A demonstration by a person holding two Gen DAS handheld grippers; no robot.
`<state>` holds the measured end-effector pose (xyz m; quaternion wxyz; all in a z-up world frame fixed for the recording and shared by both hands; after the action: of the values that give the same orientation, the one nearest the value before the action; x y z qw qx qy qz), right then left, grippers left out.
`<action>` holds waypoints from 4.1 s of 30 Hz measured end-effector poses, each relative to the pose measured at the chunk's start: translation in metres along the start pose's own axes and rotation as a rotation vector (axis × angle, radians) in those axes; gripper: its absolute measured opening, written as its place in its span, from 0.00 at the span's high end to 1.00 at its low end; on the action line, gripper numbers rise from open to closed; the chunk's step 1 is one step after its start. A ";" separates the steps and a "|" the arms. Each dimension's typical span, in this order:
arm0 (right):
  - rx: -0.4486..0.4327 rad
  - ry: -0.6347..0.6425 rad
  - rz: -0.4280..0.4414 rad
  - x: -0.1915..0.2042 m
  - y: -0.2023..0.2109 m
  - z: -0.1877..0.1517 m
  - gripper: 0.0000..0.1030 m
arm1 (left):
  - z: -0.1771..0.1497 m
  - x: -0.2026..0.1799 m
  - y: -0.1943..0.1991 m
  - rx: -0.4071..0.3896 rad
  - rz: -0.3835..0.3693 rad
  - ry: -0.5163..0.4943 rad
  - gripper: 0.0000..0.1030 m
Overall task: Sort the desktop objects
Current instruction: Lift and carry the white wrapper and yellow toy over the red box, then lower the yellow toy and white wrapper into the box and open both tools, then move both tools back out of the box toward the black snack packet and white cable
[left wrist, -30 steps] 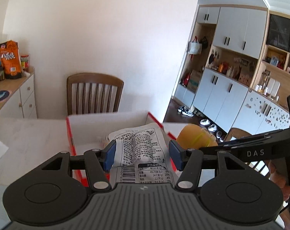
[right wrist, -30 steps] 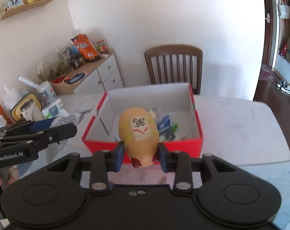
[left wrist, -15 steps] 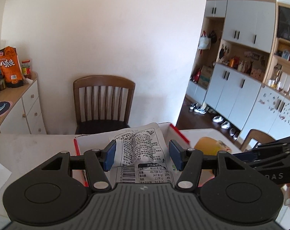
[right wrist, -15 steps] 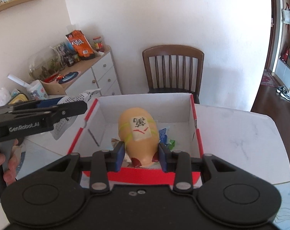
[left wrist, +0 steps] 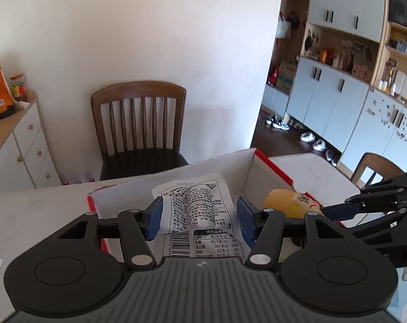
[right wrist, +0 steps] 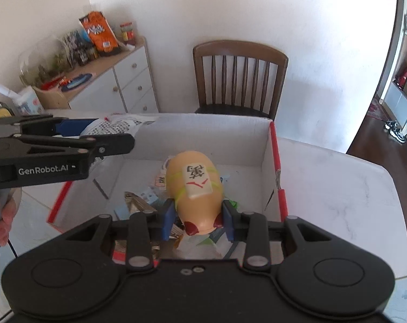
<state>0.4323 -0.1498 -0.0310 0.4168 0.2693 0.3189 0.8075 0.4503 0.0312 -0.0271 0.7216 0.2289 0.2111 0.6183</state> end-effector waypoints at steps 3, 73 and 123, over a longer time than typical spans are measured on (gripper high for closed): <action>0.026 -0.006 -0.032 -0.002 -0.014 0.001 0.65 | 0.000 -0.004 -0.017 0.035 0.011 -0.030 0.45; -0.002 0.020 0.009 0.014 0.018 -0.020 0.36 | -0.003 -0.013 0.011 0.194 0.020 0.063 0.22; -0.084 -0.034 0.047 0.021 0.104 -0.148 0.29 | -0.107 -0.057 0.141 0.095 -0.094 0.086 0.13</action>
<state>0.2656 -0.2219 -0.0470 0.4140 0.2725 0.2714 0.8251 0.2668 0.0008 -0.0285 0.7284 0.2262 0.2816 0.5822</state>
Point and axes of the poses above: each gripper's, at about its wrist camera, not at the fingertips, and y roughly against the way its jaws point, x to its left, z to its top, the point moved 1 cm from there along -y, roughly the way its jaws point, and after that the axes turned 7 degrees about z, right-handed, at the moved point
